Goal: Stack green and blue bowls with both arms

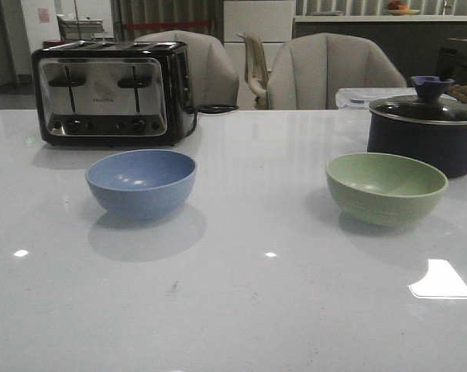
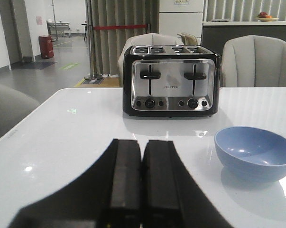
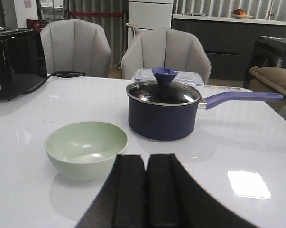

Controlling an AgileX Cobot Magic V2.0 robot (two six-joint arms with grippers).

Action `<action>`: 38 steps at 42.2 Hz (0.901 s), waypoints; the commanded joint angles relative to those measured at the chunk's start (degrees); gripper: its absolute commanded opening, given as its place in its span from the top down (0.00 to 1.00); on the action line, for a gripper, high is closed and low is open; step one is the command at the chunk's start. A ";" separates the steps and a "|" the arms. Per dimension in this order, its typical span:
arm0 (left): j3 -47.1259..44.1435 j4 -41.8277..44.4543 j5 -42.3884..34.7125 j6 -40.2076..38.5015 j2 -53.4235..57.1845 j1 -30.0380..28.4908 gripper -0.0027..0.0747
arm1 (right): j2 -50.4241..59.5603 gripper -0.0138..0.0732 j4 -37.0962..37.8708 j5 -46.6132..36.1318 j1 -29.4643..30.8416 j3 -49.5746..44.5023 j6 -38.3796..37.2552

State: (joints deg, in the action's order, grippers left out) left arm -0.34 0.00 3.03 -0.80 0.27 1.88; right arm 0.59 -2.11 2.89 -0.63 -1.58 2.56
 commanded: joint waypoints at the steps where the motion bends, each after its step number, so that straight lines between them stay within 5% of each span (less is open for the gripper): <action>1: -1.10 0.00 -5.15 -0.62 1.21 0.17 0.84 | 1.18 0.80 -0.20 -5.35 0.07 0.04 0.27; 38: 0.18 -0.31 -9.91 -0.62 1.21 0.17 0.84 | 1.17 0.80 -0.20 -5.73 0.07 2.01 0.27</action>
State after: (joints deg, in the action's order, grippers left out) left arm -0.34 0.00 0.88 -0.80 0.27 1.88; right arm 0.59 -2.11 2.40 -0.63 -1.58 2.56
